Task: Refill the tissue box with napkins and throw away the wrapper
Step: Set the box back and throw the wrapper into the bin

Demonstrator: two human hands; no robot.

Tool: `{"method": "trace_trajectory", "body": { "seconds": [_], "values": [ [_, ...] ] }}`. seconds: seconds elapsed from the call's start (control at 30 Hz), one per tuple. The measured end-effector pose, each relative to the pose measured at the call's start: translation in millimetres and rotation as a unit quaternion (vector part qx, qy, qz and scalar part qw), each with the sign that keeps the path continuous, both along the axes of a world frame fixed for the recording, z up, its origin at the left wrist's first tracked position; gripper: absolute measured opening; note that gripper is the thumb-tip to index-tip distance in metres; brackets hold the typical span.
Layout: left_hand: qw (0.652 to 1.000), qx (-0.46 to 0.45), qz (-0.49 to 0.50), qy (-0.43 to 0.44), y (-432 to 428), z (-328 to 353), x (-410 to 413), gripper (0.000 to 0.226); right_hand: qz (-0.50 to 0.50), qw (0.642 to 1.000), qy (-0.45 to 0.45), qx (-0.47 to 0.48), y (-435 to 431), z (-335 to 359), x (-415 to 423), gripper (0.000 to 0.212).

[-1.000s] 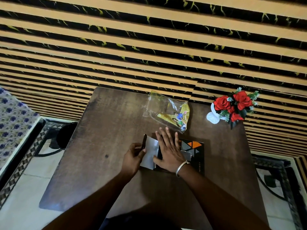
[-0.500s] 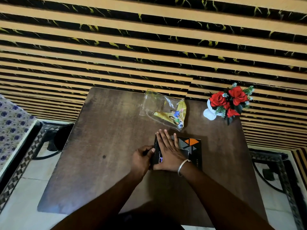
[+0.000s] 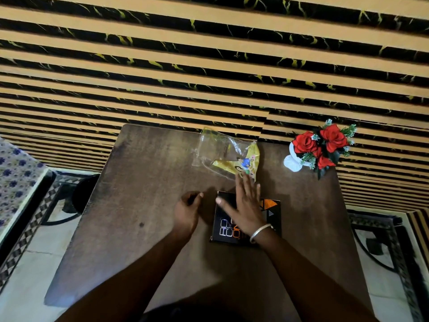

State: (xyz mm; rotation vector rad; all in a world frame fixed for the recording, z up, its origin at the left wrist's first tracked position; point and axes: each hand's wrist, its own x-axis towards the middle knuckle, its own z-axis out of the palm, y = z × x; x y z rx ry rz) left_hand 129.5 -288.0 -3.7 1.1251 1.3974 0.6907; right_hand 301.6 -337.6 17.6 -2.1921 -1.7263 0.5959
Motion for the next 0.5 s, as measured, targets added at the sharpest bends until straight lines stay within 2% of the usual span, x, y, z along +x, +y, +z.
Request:
{"method": "trace_trajectory", "body": {
  "seconds": [0.03,0.17,0.27,0.33,0.4,0.5],
  "values": [
    [1.000,-0.009,0.011,-0.009,8,-1,1,0.009,-0.055,0.998,0.014,0.000,7,1,7,0.095],
    [0.998,-0.027,0.058,-0.005,43,5,9,0.051,-0.238,0.963,0.117,-0.040,48,-20,48,0.081],
    [0.998,-0.030,0.045,-0.025,72,8,16,0.072,-0.256,0.951,0.145,-0.097,72,-34,72,0.072],
    [0.997,-0.044,0.017,-0.055,88,4,18,0.078,-0.252,0.948,0.152,-0.121,84,-34,79,0.061],
    [0.997,-0.055,-0.003,-0.058,104,-4,21,0.068,-0.275,0.935,0.189,-0.115,95,-32,80,0.043],
    [0.997,-0.061,0.003,-0.042,116,-4,25,0.027,-0.313,0.907,0.253,-0.121,104,-28,74,0.008]
  ]
}}
